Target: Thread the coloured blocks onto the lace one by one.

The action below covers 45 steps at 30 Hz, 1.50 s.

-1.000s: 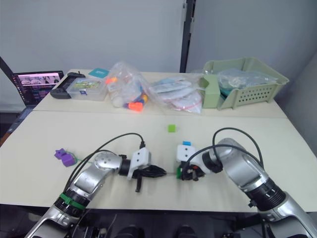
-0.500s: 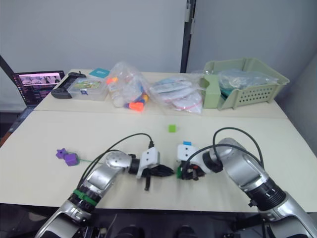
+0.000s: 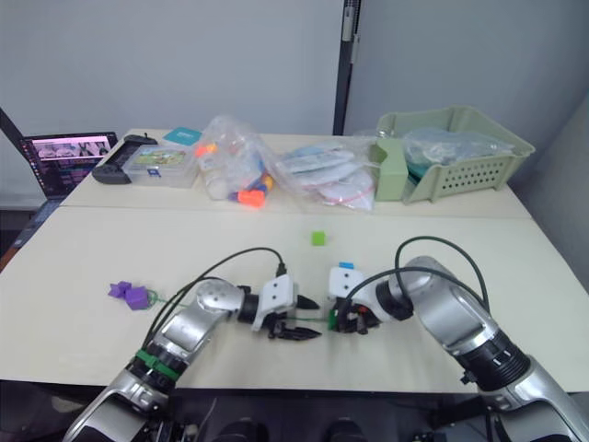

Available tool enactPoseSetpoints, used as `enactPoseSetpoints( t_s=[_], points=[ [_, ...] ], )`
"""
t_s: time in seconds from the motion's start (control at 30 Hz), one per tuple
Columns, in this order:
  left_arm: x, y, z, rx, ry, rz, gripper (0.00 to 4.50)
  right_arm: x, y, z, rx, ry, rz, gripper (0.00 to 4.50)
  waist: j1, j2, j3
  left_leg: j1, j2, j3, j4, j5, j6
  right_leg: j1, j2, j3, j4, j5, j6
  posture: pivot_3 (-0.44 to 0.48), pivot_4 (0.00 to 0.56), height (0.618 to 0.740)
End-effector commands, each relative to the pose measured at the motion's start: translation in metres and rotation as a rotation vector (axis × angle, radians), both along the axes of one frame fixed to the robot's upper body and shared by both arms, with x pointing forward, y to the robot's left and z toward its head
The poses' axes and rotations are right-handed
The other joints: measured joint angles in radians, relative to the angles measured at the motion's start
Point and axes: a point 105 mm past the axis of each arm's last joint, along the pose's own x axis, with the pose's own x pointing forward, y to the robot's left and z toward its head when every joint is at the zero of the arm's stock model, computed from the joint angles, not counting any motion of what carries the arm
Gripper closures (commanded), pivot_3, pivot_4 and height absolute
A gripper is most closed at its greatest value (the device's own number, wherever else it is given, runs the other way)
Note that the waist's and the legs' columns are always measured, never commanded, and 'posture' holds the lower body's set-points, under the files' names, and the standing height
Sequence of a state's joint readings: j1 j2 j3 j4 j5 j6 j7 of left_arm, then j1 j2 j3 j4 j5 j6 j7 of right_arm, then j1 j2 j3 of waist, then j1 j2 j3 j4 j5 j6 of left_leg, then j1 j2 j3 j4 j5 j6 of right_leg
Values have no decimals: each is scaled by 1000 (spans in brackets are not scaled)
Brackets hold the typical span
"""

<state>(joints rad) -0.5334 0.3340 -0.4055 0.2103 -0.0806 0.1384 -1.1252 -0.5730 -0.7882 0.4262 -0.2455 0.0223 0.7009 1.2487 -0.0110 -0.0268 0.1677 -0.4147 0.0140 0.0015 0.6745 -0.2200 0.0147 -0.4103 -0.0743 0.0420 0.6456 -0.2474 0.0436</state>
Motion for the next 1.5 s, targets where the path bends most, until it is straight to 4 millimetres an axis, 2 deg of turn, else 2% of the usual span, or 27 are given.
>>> enactPoseSetpoints(
  t_s=[0.03, 0.13, 0.27, 0.43, 0.63, 0.97, 1.07, 1.33, 1.5],
  points=[
    [-2, 0, 9, -15, -38, -15, 1618, 2, 4, 1, 4, -14, 14, 3326, 0, 0, 0, 0, 0, 0, 0, 0, 0, 0, 0, 0, 0, 0, 0, 0, 150, 740],
    [-2, 0, 8, -12, -34, -15, 1618, 3, 5, 2, 6, -17, 15, 3326, -1, 0, 0, 0, 0, 0, 0, 0, 0, 0, 0, 0, 0, 0, 0, 0, 150, 740],
    [-4, -1, 8, -16, -16, -27, 2750, 4, 6, 2, 6, -20, 15, 3326, -3, 0, 0, 0, 1, 0, 0, 0, 0, 0, 1, 0, 0, 0, 0, 0, 150, 740],
    [-2, -2, 8, -6, -18, -27, 4422, 3, 7, 2, 7, -21, 16, 3326, -3, 0, 0, 0, 1, 0, 0, 0, 0, 0, 1, 0, 0, 0, 0, 0, 150, 740],
    [-3, -8, 9, -10, -16, -44, 4500, 2, 7, 1, 6, -16, 19, 3326, -3, 0, 0, 0, 1, 0, 0, 0, 0, 0, 1, 0, 0, 0, 0, 0, 150, 740],
    [5, -46, 15, -23, -54, -98, 4500, -1, 10, 0, 3, -7, 35, 3326, 3, 0, 0, 0, 0, 0, 1, 0, 0, 2, 0, 0, -1, 0, 0, 0, 150, 740],
    [0, -48, 17, -43, -9, -120, 4500, -2, 9, 0, 3, -6, 33, 3326, 11, 0, 0, 1, -1, 0, 3, 0, 0, 5, 0, -1, -2, 1, 1, 0, 150, 740],
    [0, -26, 21, -44, 31, -98, 2054, -3, 9, -1, 6, -6, 25, 3326, 6, 0, 0, 1, 0, -1, 2, 0, 0, 4, 0, -1, -3, 1, 1, 0, 150, 740],
    [6, -4, 28, -41, 25, -43, 393, 1, 7, 1, 5, -26, 12, 3326, -6, 0, 0, 1, 1, -1, 1, 0, 0, 3, 1, 0, -2, 1, 1, 0, 150, 740]
  ],
)
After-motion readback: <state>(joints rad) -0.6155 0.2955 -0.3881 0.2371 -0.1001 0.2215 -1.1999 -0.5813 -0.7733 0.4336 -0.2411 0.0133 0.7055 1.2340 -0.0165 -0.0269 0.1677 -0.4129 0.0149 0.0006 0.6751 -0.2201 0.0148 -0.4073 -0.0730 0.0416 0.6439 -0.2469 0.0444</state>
